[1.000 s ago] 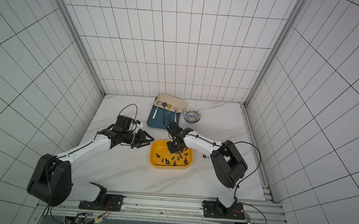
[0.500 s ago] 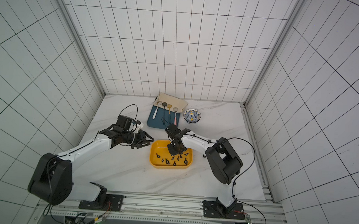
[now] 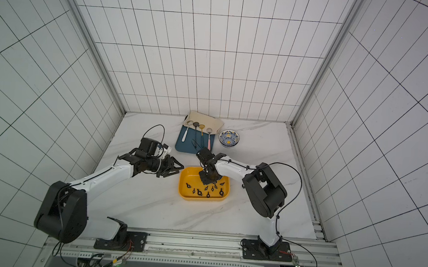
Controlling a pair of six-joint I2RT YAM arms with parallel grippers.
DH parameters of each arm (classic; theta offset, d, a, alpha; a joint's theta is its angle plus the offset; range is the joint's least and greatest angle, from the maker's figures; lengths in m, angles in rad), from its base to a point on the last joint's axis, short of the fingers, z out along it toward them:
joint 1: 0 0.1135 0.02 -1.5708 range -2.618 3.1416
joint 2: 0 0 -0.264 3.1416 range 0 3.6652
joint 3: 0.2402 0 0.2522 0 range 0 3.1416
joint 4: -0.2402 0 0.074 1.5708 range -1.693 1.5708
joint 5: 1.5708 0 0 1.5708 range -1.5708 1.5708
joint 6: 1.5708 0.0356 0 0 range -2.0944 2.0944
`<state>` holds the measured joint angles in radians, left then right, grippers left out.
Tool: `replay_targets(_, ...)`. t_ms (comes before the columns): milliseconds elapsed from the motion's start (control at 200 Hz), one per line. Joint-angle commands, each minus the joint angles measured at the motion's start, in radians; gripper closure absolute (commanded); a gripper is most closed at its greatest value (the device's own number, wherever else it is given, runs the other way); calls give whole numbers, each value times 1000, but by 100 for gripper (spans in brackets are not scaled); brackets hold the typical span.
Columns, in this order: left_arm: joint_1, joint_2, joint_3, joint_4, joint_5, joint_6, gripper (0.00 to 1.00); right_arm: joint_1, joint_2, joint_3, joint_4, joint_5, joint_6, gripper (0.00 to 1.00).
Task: Take out the wing nut from the storage box
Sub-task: Pick up the wing nut from the storage box.
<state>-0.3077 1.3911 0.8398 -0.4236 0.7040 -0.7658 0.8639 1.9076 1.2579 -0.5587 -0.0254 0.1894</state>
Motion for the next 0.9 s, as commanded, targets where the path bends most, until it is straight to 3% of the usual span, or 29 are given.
replay_targets(0, -1, -2, -13, 11, 2, 19, 57, -3, 23, 41, -6, 16, -1, 80)
replay_targets(375, 0, -3, -16, 11, 0, 19, 57, -3, 27, 47, -13, 34, 18, 94)
replay_targets(710, -1, -8, -13, 11, -2, 15, 57, 1, -32, 57, 16, 12, 68, 98)
replay_targets(895, -10, -10, -4, 28, -5, -4, 57, -2, -79, 66, 10, 66, 103, 98)
